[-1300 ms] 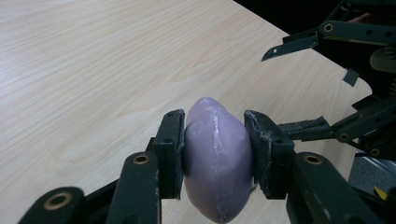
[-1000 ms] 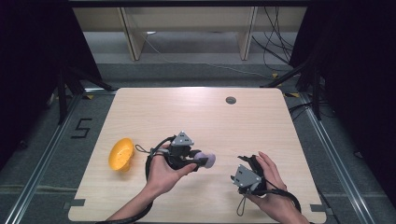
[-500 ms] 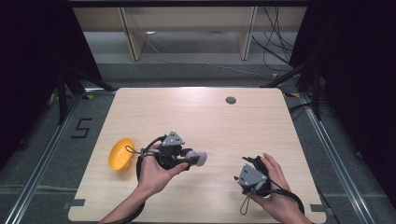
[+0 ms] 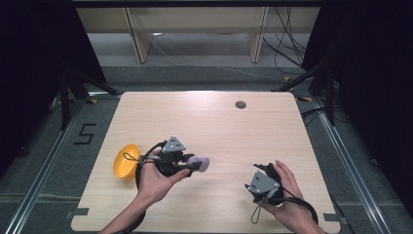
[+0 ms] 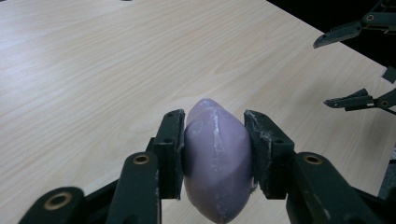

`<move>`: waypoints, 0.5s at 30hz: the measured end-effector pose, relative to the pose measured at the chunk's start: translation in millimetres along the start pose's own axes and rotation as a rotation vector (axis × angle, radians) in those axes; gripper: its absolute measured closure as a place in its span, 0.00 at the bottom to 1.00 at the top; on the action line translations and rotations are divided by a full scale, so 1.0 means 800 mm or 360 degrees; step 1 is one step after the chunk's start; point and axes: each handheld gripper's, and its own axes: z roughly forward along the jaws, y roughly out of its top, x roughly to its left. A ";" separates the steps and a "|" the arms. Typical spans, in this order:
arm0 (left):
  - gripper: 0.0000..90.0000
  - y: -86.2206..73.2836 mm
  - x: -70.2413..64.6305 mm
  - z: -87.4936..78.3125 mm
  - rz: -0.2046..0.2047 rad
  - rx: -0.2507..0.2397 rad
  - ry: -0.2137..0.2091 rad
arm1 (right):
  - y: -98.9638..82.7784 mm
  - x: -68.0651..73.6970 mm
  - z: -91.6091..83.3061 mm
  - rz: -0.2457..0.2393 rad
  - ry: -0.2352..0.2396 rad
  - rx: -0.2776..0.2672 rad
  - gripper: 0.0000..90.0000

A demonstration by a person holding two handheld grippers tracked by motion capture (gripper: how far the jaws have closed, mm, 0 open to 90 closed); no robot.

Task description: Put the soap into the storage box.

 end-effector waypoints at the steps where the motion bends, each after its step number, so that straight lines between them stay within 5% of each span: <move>1: 0.66 -0.001 0.002 -0.002 -0.0007 -0.0003 0.0002 | 0.000 0.000 0.000 0.0002 0.0001 0.0002 0.35; 15: 0.66 -0.005 0.010 -0.019 -0.0013 -0.0031 0.0040 | -0.002 0.000 0.000 0.0054 0.0003 0.0010 0.36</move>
